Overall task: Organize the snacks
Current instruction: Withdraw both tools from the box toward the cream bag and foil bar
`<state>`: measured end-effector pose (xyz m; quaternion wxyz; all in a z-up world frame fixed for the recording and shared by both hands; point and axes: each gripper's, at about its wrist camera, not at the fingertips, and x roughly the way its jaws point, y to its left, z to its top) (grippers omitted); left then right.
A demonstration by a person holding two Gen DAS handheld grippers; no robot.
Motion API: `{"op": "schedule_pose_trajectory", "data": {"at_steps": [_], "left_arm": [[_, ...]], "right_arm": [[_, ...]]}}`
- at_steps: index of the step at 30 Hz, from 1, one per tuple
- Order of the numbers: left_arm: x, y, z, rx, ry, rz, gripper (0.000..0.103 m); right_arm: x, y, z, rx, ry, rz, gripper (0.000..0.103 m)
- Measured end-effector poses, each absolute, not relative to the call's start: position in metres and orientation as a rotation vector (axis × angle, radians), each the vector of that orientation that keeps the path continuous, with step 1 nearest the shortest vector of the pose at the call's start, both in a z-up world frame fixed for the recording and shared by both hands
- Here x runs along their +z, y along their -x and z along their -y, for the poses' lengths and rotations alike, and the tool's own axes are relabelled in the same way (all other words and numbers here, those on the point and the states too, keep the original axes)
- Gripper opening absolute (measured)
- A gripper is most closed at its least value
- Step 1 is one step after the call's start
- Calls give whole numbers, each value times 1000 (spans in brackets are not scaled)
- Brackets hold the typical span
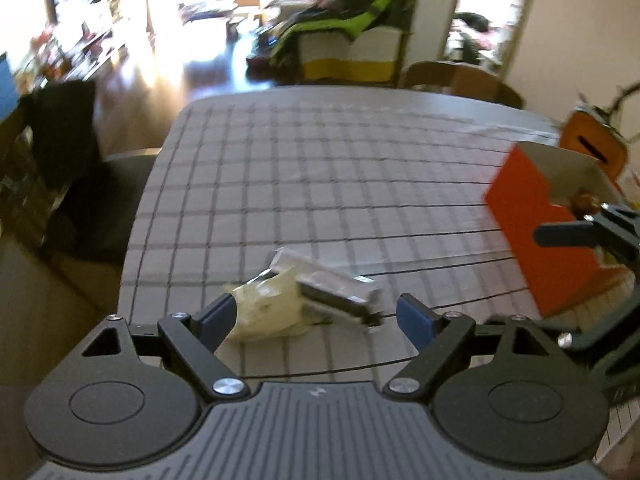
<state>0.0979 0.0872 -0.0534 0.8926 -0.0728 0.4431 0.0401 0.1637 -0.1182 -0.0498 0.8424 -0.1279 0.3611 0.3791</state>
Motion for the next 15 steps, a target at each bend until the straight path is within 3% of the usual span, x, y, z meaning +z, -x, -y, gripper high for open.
{"op": "schedule_pose_trajectory", "data": {"at_steps": [9, 15], "left_arm": [[-92, -118, -116, 178, 245, -1025, 87], [-107, -127, -118, 207, 269, -1056, 87]], "right_arm": [[-86, -173, 72, 853, 390, -813, 101], [-106, -184, 51, 887, 428, -853, 94]]}}
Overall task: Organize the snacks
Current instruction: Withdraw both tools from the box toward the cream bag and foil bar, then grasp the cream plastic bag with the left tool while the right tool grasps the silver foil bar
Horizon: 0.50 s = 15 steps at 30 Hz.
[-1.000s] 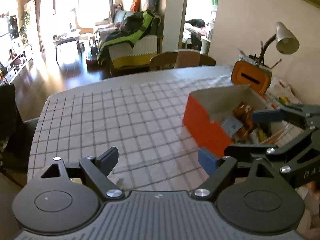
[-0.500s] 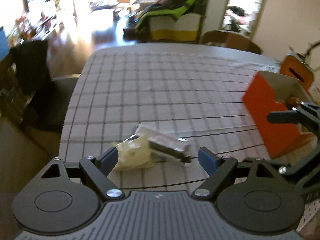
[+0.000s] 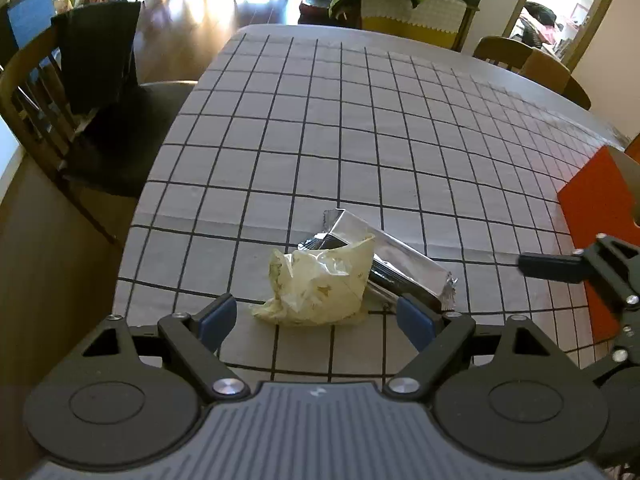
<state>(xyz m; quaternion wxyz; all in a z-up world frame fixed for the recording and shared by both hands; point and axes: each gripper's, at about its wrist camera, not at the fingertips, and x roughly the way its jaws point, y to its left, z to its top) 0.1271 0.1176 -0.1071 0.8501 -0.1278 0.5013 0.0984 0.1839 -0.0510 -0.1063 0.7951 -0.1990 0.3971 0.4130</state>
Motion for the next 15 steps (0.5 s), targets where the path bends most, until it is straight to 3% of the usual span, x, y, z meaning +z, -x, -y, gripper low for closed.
{"op": "schedule_pose_trajectory", "data": {"at_steps": [15], "left_arm": [[-129, -145, -126, 227, 312, -1095, 87]], "right_arm": [[-133, -208, 9, 955, 478, -862, 73]]}}
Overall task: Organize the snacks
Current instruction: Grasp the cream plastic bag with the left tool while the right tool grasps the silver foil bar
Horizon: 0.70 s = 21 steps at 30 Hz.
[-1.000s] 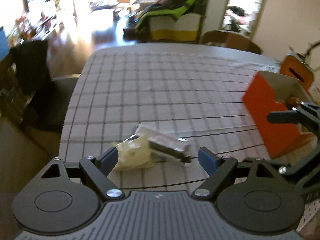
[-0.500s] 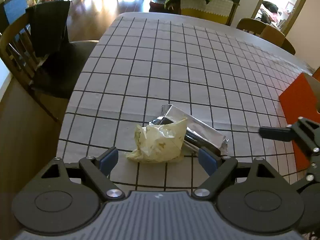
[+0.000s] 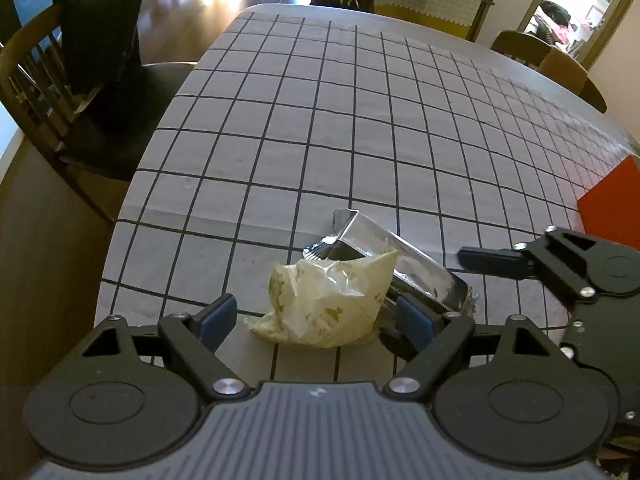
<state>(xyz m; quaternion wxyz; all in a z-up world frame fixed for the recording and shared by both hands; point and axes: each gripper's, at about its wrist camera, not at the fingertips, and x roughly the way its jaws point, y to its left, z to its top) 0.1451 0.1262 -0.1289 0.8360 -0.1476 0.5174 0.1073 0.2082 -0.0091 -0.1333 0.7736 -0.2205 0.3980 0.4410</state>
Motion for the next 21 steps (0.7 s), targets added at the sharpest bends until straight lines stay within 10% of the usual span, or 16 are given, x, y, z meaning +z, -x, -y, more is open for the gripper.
{"op": "schedule_pose_trajectory", "data": {"at_steps": [7, 21], "left_arm": [[-134, -150, -135, 225, 363, -1127, 62], [-135, -141, -136, 221, 360, -1114, 55]], "right_arm": [[-141, -213, 4, 954, 488, -881, 60], [-135, -206, 15, 883, 431, -883, 42]]}}
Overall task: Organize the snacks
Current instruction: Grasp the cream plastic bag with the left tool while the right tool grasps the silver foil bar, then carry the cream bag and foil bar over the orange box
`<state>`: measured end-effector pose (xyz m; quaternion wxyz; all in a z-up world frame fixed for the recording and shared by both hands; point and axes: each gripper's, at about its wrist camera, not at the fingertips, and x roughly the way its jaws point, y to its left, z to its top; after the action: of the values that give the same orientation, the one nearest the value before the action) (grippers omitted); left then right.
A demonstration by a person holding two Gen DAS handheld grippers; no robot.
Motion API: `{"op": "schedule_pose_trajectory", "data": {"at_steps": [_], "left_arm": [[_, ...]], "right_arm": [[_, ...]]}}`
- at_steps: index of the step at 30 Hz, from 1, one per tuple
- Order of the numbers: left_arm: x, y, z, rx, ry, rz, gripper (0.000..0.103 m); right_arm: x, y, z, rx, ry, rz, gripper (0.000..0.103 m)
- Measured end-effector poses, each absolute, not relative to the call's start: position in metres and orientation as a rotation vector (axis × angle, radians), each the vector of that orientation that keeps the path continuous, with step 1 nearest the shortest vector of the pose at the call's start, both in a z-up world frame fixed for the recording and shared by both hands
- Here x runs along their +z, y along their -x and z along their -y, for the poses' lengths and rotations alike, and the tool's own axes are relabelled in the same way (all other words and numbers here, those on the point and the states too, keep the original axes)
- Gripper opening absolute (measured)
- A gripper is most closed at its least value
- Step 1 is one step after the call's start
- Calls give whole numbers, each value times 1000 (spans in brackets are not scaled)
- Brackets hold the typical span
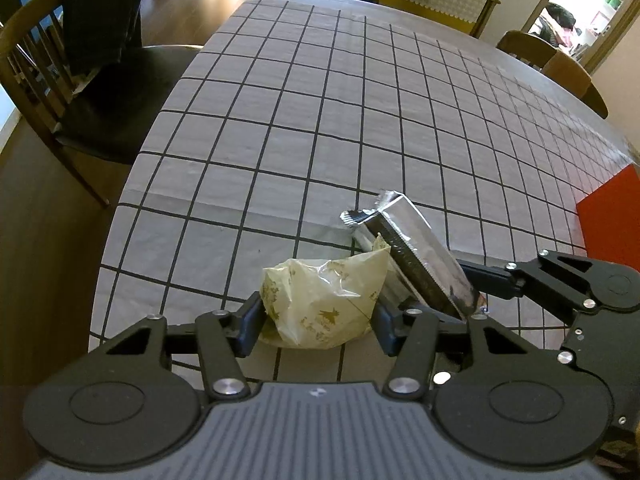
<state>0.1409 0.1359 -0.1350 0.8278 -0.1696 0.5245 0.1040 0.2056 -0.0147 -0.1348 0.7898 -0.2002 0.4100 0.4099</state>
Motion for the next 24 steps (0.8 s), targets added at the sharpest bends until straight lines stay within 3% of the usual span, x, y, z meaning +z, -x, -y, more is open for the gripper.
{"op": "schedule_pose_trajectory", "data": {"at_steps": [24], "left_arm": [[-75, -86, -61, 60, 295, -1026, 54]], "right_arm": [[-72, -157, 143, 673, 126, -850, 42]]}}
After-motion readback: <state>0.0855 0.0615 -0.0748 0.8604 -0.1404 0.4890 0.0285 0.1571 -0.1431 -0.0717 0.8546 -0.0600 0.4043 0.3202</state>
